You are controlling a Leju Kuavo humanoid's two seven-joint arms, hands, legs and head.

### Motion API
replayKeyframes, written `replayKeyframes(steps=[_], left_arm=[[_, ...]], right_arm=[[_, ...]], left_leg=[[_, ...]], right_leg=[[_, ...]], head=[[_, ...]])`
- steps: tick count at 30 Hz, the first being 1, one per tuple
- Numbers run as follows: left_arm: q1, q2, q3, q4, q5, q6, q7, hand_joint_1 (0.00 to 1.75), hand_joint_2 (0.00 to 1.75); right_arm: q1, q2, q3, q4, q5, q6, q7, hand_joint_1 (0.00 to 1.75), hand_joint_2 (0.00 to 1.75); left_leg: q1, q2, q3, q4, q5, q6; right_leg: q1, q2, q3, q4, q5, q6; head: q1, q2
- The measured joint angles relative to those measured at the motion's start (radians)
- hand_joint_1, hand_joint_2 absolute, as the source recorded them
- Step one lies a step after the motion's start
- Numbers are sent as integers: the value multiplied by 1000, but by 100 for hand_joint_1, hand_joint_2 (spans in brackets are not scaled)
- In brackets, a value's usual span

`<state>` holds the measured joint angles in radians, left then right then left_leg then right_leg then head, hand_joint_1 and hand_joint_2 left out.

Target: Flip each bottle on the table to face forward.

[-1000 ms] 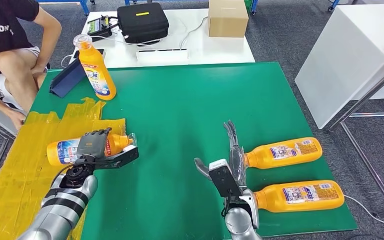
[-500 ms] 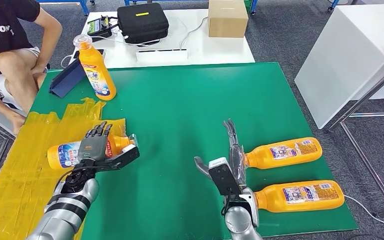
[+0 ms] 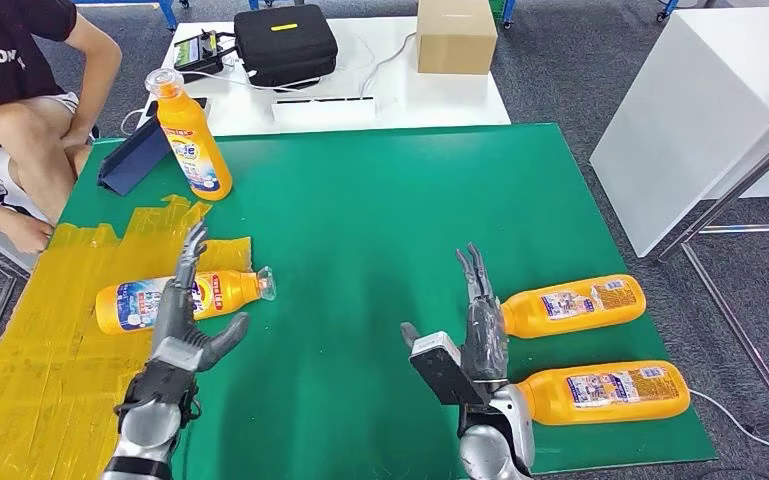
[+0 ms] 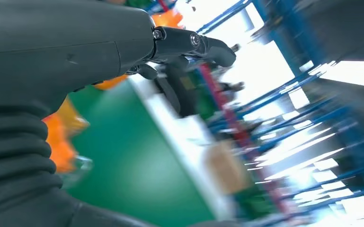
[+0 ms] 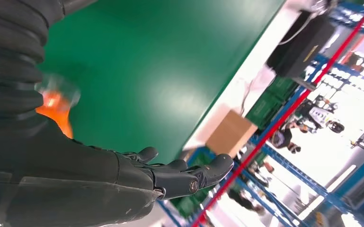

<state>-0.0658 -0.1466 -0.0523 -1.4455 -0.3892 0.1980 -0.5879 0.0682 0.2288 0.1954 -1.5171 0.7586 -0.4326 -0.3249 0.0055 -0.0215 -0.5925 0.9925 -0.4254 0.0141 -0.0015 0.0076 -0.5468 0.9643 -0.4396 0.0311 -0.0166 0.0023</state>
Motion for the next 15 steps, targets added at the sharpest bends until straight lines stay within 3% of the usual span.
replayKeyframes(steps=[7,11,15], left_arm=[[144,-42,-4,-279,70,-35,-59,0,175],[178,-45,-23,-346,116,-74,-58,0,175],[186,-45,-23,-358,144,-98,-59,0,175]], right_arm=[[47,-83,-5,-88,213,16,88,0,175],[72,-206,-20,-105,368,101,164,0,175],[95,-326,-63,-109,394,148,171,0,175]], left_leg=[[0,-1,0,0,-1,1],[-1,-3,1,0,-1,1],[-2,-3,1,0,-1,2]], right_leg=[[0,0,0,-1,-2,2],[-2,-1,1,-1,-2,3],[-3,-1,2,-1,-1,3]], head=[[0,0],[0,0],[0,0]])
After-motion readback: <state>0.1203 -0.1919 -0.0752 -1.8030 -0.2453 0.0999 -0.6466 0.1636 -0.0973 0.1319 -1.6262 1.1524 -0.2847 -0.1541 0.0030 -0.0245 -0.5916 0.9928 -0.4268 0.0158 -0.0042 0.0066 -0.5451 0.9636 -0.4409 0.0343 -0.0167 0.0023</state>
